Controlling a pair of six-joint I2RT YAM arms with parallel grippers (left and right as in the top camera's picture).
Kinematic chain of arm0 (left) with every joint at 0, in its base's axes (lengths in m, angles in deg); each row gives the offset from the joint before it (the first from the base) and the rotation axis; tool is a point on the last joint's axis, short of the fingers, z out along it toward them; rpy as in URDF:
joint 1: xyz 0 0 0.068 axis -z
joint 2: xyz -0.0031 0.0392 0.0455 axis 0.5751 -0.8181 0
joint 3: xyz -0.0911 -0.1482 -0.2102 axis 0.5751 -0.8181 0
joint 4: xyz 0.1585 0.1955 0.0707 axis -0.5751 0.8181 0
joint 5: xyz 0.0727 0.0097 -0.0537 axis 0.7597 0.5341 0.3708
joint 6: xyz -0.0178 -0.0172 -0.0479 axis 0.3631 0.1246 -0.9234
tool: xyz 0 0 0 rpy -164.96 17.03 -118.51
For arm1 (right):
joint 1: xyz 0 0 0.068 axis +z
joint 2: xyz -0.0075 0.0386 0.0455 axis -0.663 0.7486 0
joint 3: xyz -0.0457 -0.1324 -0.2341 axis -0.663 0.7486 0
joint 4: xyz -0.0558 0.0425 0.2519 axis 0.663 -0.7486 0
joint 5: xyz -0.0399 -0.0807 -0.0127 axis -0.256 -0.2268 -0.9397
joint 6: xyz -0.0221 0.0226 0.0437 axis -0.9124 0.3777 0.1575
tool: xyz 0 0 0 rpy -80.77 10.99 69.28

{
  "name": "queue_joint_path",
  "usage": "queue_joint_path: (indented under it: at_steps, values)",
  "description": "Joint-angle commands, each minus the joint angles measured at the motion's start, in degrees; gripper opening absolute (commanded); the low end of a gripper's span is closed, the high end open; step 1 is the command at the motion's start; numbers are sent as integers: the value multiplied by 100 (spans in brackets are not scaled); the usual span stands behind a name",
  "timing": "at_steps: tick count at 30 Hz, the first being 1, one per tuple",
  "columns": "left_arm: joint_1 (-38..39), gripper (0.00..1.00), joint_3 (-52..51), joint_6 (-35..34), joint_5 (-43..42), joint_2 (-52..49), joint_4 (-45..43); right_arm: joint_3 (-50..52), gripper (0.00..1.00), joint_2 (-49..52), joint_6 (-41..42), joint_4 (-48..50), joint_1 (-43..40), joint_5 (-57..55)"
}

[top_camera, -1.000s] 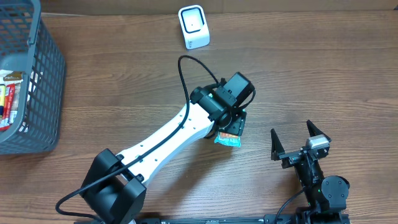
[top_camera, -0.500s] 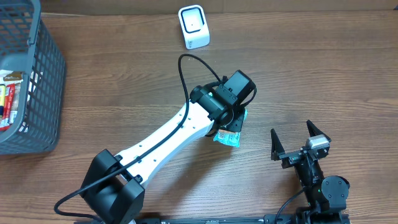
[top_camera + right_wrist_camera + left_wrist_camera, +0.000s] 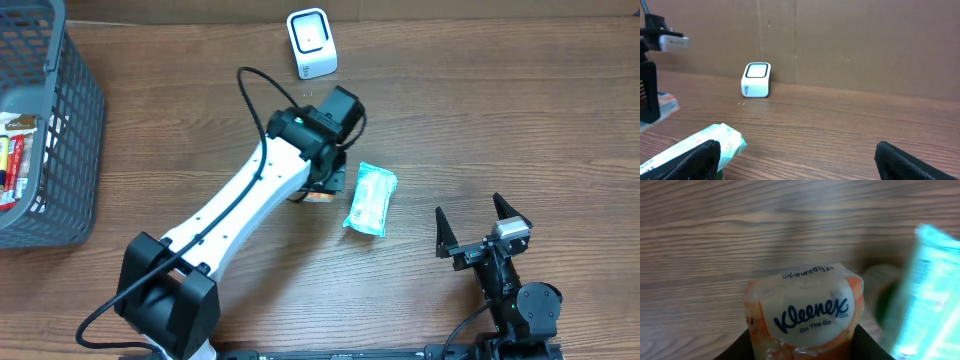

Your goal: Scan the item barcode

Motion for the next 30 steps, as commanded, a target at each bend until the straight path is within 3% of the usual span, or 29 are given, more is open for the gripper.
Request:
queue_joint_path:
  at_steps: [1,15,19,24,30]
  values:
    - [-116,36,-372,-87,214,-20,-85,61,100,-57,-28,20,17,0]
    - [-503,40,-1867,-190,317,-22,-1458,61,100,-57,-28,20,17,0]
    - [-549,48,-1930,-184,313,-22,-1539,61,100,-57,-28,20,17,0]
    - [-592,54,-1340,26,-92,-4,-1088,61,100,-57,-28,20,17,0]
    - [-485,58,-214,1019,-1040,17,-562,61,100,-57,-28,20,17,0]
